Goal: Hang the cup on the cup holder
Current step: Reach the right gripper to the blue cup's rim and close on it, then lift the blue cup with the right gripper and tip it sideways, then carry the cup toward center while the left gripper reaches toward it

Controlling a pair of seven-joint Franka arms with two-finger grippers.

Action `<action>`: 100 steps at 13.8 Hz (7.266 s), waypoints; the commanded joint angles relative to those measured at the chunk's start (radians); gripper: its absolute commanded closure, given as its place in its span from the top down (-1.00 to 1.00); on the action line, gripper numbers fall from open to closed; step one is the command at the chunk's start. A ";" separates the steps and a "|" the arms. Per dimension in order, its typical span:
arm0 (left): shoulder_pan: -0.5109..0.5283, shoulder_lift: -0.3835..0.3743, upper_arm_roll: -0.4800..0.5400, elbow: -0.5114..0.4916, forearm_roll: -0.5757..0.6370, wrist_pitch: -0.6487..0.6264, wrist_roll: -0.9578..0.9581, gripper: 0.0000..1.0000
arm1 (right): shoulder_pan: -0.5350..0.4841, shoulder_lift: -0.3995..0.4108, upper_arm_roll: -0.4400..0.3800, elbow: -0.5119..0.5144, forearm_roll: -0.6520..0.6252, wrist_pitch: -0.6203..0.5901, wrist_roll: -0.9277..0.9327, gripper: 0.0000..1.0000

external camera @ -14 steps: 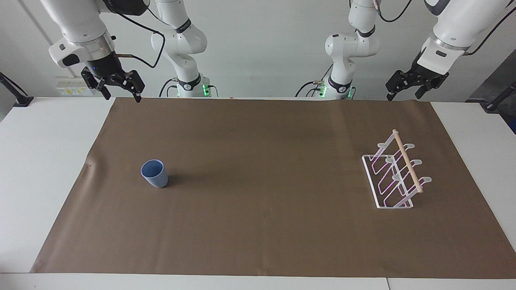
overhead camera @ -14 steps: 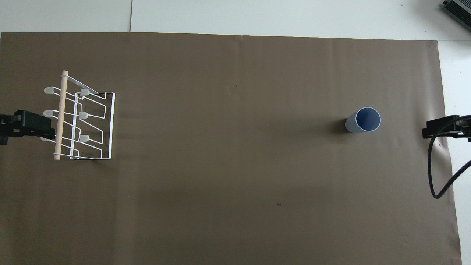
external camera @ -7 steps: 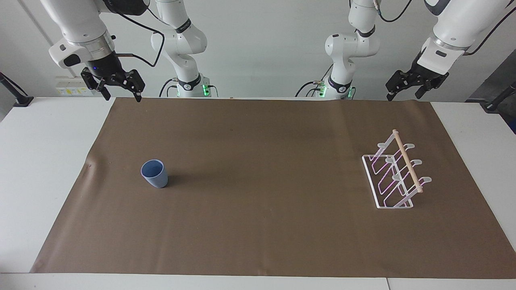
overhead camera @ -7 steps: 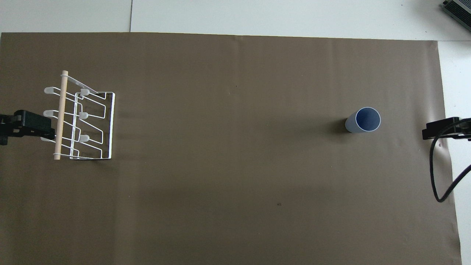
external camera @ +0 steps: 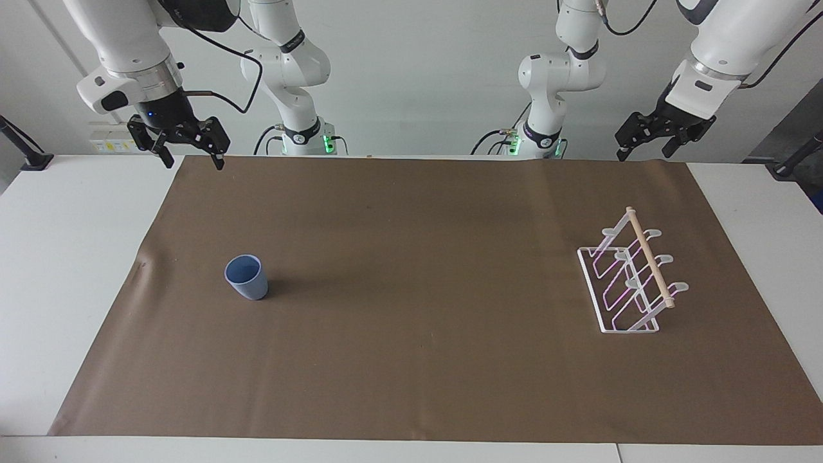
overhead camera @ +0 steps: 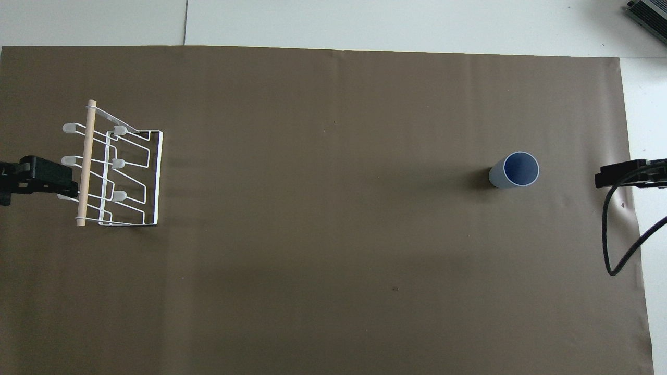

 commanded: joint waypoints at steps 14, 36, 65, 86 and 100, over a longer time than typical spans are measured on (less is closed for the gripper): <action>-0.006 -0.015 0.006 -0.011 0.019 -0.002 0.007 1.00 | -0.064 0.263 0.004 -0.138 0.124 0.460 -0.190 1.00; -0.008 -0.015 0.006 -0.011 0.019 0.000 0.007 1.00 | -0.070 0.377 0.012 -0.168 0.185 0.523 -0.277 0.62; -0.008 -0.015 0.006 -0.011 0.019 0.000 0.007 1.00 | -0.072 0.327 0.083 0.043 0.766 0.085 -0.422 -1.00; -0.025 -0.003 -0.144 -0.019 -0.536 0.309 -1.065 1.00 | 0.084 0.210 0.087 -0.194 1.529 0.137 -0.096 -1.00; -0.181 0.109 -0.189 -0.015 -0.561 0.592 -1.925 1.00 | 0.177 0.190 0.086 -0.234 1.630 0.183 -0.012 -1.00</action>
